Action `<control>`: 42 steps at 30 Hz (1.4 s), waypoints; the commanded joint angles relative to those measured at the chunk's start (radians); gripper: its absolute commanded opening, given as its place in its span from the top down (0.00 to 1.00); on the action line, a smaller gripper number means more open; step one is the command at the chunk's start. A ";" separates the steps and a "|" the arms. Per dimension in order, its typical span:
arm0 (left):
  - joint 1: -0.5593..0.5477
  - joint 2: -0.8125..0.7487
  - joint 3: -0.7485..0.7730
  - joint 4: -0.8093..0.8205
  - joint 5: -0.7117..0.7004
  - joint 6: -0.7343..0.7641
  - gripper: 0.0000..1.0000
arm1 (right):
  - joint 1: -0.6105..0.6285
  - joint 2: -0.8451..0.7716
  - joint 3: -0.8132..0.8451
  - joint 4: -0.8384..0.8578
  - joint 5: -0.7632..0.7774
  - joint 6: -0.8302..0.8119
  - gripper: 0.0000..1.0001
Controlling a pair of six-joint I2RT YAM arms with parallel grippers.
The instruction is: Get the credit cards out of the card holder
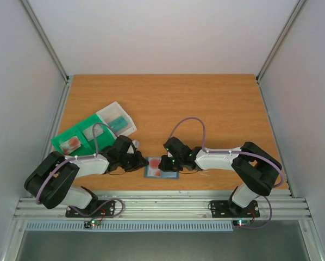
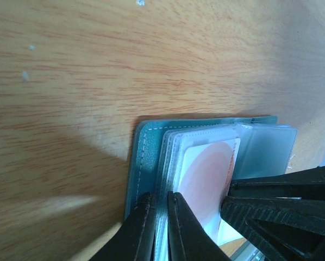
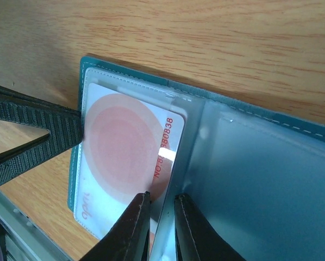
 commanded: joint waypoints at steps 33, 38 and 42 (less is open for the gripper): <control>-0.013 -0.001 -0.006 -0.041 -0.060 -0.001 0.89 | -0.015 0.020 -0.037 0.052 0.014 0.018 0.85; -0.014 -0.003 -0.008 -0.044 -0.064 -0.001 0.89 | -0.016 0.023 -0.038 0.048 0.025 0.014 0.87; -0.012 -0.007 -0.009 -0.057 -0.073 0.001 0.89 | -0.018 0.014 -0.034 0.014 0.051 0.008 0.90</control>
